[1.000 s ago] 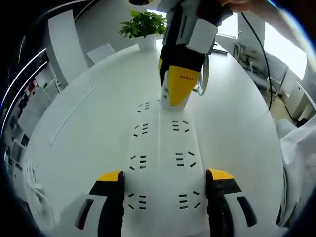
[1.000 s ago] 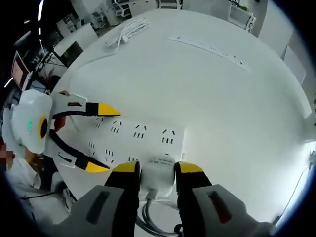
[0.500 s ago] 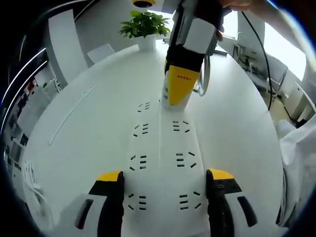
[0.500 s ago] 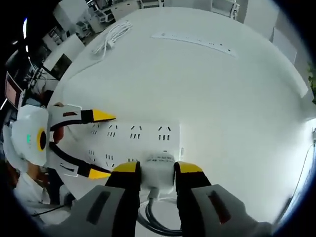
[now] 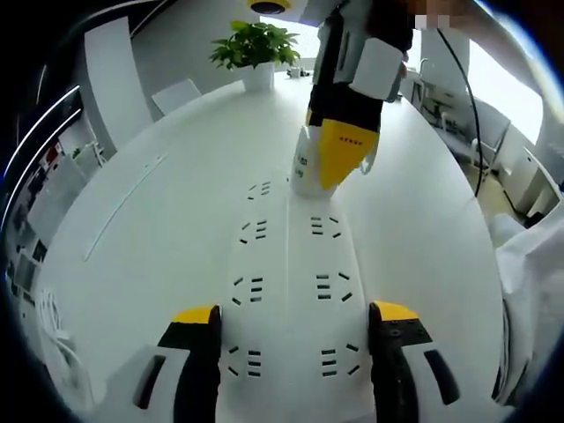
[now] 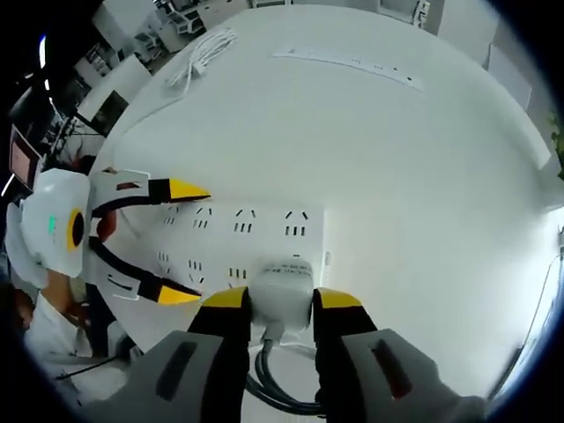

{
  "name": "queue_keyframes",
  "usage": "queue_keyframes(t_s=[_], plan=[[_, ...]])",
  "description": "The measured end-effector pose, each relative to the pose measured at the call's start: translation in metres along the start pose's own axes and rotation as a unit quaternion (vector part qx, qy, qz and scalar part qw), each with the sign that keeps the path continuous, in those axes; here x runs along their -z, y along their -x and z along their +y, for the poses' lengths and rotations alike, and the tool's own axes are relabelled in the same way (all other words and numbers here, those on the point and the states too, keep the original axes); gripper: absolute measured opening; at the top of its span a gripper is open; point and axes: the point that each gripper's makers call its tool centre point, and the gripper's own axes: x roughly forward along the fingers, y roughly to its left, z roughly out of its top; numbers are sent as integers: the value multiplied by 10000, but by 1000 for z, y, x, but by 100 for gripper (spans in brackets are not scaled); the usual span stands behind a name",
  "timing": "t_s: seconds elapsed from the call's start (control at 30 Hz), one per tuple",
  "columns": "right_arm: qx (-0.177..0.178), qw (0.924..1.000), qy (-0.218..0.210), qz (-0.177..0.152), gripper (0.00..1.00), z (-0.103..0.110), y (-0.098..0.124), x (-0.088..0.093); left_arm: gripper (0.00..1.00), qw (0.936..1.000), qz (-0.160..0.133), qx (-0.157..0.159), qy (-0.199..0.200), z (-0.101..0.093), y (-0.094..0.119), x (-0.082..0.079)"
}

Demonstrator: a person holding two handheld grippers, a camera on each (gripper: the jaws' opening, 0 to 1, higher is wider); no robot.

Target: Straighten the power strip on the desk, plug the charger into it

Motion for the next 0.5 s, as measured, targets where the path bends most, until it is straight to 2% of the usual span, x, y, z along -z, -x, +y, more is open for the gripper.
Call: queue_keyframes(t_s=[0.27,0.5], plan=[[274,9995,-104,-66,25,1,0,3,69,10000,12,22,-36,-1,0,1],[275,9993,-244,-94,25,2,1,7,69,9999,-12,82,-116,-3,-1,1]])
